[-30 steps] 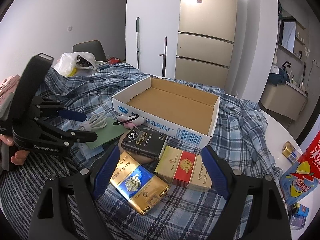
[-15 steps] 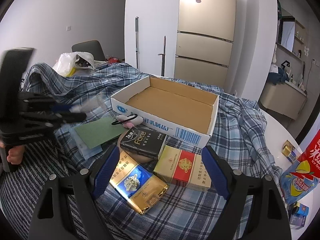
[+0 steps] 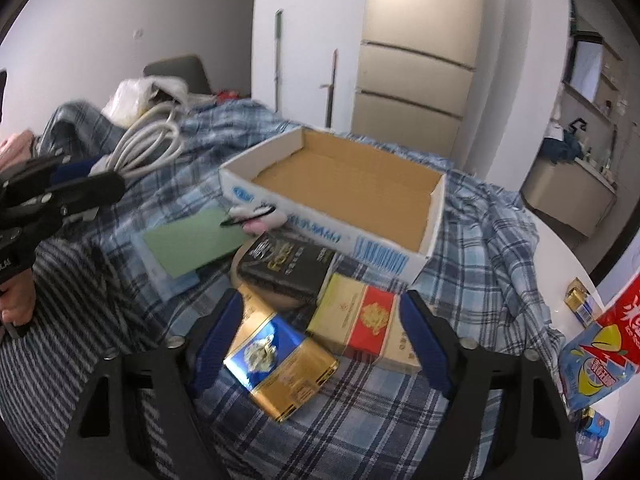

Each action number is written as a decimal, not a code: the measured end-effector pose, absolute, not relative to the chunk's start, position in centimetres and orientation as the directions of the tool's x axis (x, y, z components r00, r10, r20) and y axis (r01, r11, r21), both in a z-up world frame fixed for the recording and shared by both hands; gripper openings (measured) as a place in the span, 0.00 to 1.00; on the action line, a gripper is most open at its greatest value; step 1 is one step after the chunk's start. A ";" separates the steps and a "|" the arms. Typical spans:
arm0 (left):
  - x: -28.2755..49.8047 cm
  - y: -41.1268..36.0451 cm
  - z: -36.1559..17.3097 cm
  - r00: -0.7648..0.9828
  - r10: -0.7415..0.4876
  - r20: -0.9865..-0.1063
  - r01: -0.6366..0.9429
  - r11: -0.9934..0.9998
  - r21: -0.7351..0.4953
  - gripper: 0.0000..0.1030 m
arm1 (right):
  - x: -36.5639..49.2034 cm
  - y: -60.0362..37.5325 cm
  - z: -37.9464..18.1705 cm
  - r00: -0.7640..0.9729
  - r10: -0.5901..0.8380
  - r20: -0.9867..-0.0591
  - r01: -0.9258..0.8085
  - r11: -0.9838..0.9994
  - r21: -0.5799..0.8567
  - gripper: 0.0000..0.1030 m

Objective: Organize soft objects
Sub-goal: 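Lower the left gripper and grasp the coiled white USB cable, then grasp the gold-and-blue cigarette pack with the right gripper while the left holds the cable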

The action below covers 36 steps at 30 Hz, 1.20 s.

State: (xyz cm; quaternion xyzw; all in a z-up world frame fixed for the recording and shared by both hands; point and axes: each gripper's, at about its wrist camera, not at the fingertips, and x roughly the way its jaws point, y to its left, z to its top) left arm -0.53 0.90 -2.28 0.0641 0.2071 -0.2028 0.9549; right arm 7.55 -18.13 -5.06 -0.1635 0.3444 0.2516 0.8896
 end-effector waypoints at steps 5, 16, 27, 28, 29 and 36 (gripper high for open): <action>-0.2 1.1 -2.5 0.821 -0.366 -0.437 0.413 0.911 0.013 0.22 | 5.8 -16.3 -6.7 0.567 0.305 -0.765 -0.692 0.680 -0.242 0.76; -0.2 1.0 -2.7 0.822 -0.360 -0.441 0.410 0.912 0.020 0.22 | 7.0 -14.7 -8.1 0.463 0.274 -0.843 -0.753 0.622 -0.212 0.71; -0.1 1.0 -2.6 0.822 -0.362 -0.439 0.412 0.911 0.021 0.22 | 7.1 -14.4 -7.9 0.440 0.302 -0.846 -0.732 0.666 -0.143 0.47; -0.1 1.0 -2.6 0.822 -0.362 -0.439 0.413 0.911 0.022 0.22 | 7.1 -14.2 -7.9 0.451 0.293 -0.843 -0.733 0.661 -0.163 0.51; 0.0 1.0 -2.6 0.822 -0.362 -0.439 0.413 0.910 0.023 0.22 | 7.1 -14.2 -7.9 0.459 0.287 -0.841 -0.731 0.660 -0.174 0.58; -0.1 1.0 -2.4 0.818 -0.369 -0.442 0.421 0.907 0.023 0.22 | 9.2 -14.5 -8.3 0.378 0.315 -0.870 -0.773 0.625 -0.110 0.64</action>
